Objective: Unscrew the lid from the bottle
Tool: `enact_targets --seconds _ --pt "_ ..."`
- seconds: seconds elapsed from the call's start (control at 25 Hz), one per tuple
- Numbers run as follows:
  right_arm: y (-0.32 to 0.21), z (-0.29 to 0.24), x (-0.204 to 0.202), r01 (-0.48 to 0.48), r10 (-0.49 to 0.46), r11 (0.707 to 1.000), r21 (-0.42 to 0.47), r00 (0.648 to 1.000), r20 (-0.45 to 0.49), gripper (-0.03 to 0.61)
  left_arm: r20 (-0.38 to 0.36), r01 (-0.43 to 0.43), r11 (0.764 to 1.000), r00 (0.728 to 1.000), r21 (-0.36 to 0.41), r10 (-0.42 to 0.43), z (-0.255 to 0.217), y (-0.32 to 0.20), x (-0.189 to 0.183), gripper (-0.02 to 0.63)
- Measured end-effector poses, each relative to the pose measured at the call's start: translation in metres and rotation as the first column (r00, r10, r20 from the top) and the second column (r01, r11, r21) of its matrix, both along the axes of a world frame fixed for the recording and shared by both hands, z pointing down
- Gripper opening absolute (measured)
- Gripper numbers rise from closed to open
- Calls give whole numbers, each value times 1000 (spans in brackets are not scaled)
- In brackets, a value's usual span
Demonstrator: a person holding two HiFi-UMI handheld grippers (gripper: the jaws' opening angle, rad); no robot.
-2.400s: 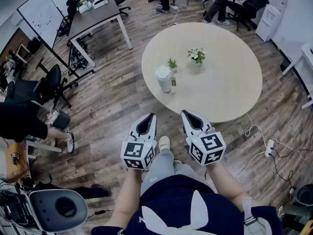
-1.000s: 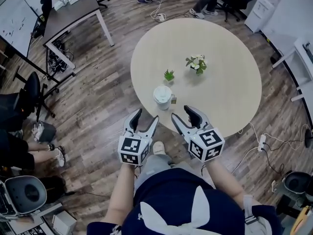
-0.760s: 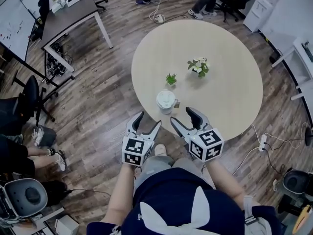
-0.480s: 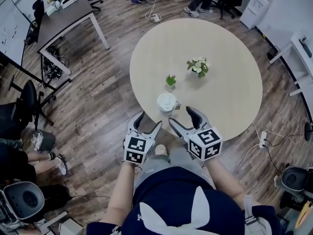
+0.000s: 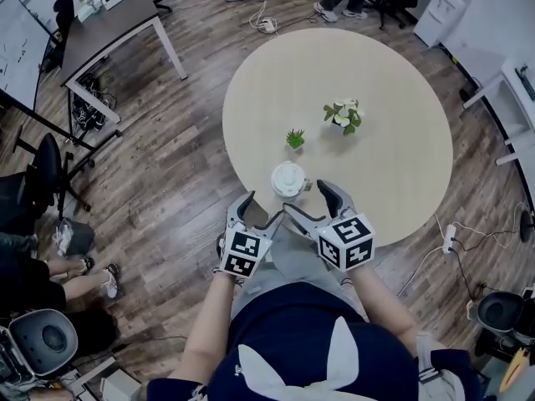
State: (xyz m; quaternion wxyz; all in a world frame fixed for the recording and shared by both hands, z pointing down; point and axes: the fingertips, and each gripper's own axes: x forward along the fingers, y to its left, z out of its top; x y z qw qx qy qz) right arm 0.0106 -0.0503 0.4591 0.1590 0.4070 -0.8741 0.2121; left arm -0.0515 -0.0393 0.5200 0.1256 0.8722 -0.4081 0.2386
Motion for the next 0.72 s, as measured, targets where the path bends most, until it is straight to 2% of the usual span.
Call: enact_targets --seconds 0.28,0.56,0.72 --pt "-24 14 -10 36 -35 999 1 997 -62 417 44 -30 998 998 -49 32 27 -10 6 330" --pt "-41 28 -25 79 -81 997 -25 989 -123 419 71 -55 994 996 -92 62 53 -19 18 331" --pt "-45 40 -29 86 -92 995 -48 986 -142 417 64 -81 990 994 -112 88 66 -23 27 331"
